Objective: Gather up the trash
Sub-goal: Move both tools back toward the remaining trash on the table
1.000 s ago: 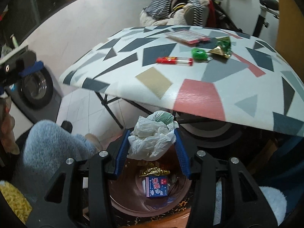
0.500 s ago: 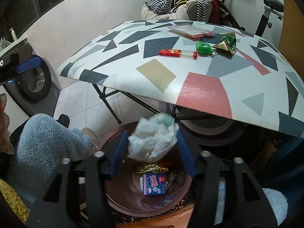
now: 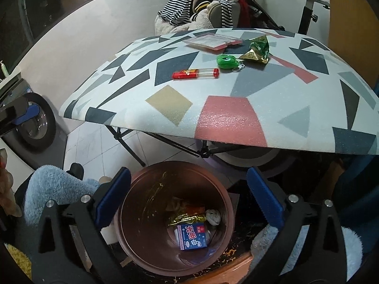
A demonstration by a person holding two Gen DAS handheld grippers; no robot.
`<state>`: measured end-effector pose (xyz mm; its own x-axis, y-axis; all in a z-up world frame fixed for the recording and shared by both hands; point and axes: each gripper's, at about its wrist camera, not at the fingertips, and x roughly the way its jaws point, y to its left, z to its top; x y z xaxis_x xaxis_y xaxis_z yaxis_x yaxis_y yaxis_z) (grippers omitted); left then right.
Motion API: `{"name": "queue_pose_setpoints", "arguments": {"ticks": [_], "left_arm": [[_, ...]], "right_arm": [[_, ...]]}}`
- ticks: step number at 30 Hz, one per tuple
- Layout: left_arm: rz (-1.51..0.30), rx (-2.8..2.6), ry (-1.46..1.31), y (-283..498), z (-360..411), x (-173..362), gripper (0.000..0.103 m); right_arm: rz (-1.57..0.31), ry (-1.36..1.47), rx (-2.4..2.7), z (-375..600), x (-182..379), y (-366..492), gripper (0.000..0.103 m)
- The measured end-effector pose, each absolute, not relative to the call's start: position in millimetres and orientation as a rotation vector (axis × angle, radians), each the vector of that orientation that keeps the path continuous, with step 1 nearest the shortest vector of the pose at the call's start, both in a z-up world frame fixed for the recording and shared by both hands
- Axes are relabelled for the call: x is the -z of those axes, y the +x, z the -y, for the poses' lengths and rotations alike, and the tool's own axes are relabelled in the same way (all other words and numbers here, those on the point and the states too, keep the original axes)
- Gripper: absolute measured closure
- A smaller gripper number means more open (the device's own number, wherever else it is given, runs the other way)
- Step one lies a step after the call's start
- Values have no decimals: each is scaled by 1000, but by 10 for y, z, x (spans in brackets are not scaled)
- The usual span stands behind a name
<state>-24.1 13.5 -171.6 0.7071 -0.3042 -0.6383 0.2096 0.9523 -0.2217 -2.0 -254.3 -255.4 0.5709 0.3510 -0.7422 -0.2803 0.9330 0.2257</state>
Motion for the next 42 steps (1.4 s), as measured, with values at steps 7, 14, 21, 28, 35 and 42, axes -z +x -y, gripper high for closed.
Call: {"name": "queue_pose_setpoints", "arguments": {"ticks": [7, 14, 21, 28, 35, 42], "left_arm": [[-747, 281, -146, -217, -160, 1769, 8], [-756, 265, -141, -177, -157, 1806, 8], [-774, 271, -137, -79, -126, 1867, 8], [-802, 306, -141, 209, 5, 1909, 8], [-808, 304, -49, 807, 527, 2003, 7], [-897, 296, -19, 1507, 1119, 2297, 7]], "right_arm": [[-896, 81, -372, 2533, 2569, -6, 6], [-882, 81, -349, 2562, 2512, 25, 6], [-866, 111, -310, 2725, 2314, 188, 6], [-846, 98, -225, 2884, 2095, 418, 6], [-821, 51, -163, 3073, 2036, 643, 6], [-823, 156, -155, 3424, 2015, 843, 6]]}}
